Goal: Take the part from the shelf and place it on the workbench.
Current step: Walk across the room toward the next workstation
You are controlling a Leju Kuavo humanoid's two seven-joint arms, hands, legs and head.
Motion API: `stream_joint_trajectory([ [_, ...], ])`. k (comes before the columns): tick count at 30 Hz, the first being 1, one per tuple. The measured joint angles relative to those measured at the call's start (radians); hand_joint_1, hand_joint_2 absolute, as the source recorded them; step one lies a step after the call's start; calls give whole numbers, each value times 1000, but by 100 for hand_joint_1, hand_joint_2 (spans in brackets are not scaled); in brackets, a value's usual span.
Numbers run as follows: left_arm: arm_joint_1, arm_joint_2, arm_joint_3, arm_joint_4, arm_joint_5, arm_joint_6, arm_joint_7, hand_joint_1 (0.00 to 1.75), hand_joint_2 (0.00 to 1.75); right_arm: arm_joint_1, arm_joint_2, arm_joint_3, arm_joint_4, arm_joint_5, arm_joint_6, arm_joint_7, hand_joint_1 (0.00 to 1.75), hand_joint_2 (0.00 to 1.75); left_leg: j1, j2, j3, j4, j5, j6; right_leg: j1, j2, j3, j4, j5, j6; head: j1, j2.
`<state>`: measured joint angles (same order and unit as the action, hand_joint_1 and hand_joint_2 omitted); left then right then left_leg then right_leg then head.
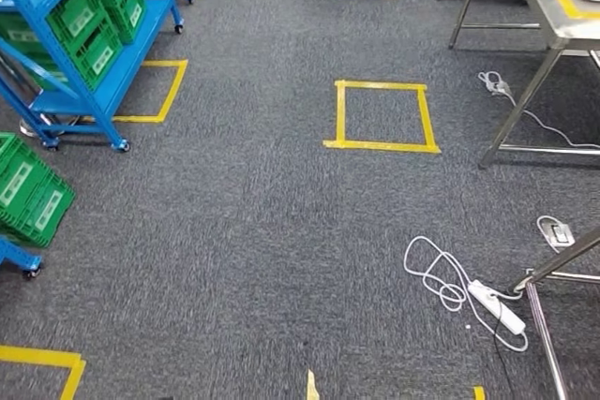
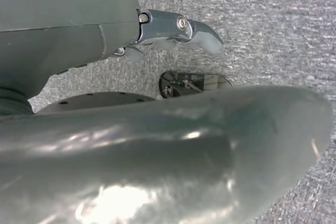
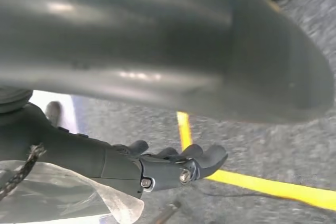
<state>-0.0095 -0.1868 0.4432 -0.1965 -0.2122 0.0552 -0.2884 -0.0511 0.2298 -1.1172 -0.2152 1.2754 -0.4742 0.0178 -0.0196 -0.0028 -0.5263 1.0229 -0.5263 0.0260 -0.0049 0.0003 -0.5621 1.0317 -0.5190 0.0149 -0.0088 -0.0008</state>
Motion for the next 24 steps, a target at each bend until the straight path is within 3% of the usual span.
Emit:
stream_joint_trajectory([
  [3,0,0,5,0,0,1,2,0,0,1,0,0,0,1,0,0,0,0,3,0,-10,31,-28,-16,-5,-1,5,-10,4,-15,-4,0],
  [6,0,0,10,0,-1,1,2,0,0,0,0,-1,0,3,0,-1,0,0,13,0,-91,203,-113,-33,-7,-3,9,-13,2,-23,-8,0],
  [7,1,1,11,0,-1,1,2,0,0,1,0,-1,0,3,0,-1,0,0,17,0,-118,255,-127,-37,-6,-3,10,-13,0,-24,-8,0],
  [8,2,1,11,0,-1,1,2,0,0,1,0,-1,0,3,0,-1,0,0,21,0,-132,276,-121,-39,-7,-3,12,-12,-1,-24,-8,0],
  [9,3,1,12,0,-1,1,2,0,0,1,0,-1,0,4,0,-1,0,0,25,0,-127,258,-93,-41,-7,-2,14,-12,-3,-24,-8,0],
  [11,3,1,14,0,-1,1,3,0,0,1,0,-1,0,5,0,-1,0,0,31,0,-83,145,-13,-43,-7,0,21,-12,-8,-19,-8,0],
  [12,2,1,15,0,-1,0,3,0,0,1,0,-1,0,6,0,-1,0,0,31,0,-59,87,14,-42,-6,1,23,-11,-11,-15,-8,0],
  [13,1,0,16,0,-1,-4,4,0,0,0,0,-1,0,8,0,-1,0,0,30,0,-42,45,22,-38,-5,0,22,-11,-14,-10,-7,0],
  [16,2,1,17,0,2,-27,5,0,0,0,0,-2,0,10,0,-3,0,0,22,-3,-24,-1,-5,-10,-9,-3,18,4,-9,17,-6,0],
  [18,8,1,18,0,5,-37,5,0,0,1,0,-2,0,10,1,-4,0,0,20,-4,-4,-9,-14,12,-13,-4,6,41,-17,27,-5,0],
  [20,9,0,20,0,6,-39,5,0,0,0,0,-2,0,11,1,-5,0,0,17,-2,16,-10,-22,24,-15,-2,-48,139,-63,26,-3,0],
  [22,9,-1,22,0,6,-40,5,0,0,2,0,-2,0,11,1,-5,0,0,13,0,35,-10,-35,26,-14,-1,-127,254,-102,27,-2,0],
  [23,10,-1,23,0,6,-40,5,0,0,4,0,-2,0,11,1,-5,0,0,12,-1,46,-10,-44,26,-14,-1,-153,277,-101,28,-2,0],
  [24,11,-1,24,0,6,-39,6,0,0,7,0,-2,0,11,1,-5,0,0,11,-2,61,-9,-53,24,-14,-2,-163,265,-84,30,-2,0],
])
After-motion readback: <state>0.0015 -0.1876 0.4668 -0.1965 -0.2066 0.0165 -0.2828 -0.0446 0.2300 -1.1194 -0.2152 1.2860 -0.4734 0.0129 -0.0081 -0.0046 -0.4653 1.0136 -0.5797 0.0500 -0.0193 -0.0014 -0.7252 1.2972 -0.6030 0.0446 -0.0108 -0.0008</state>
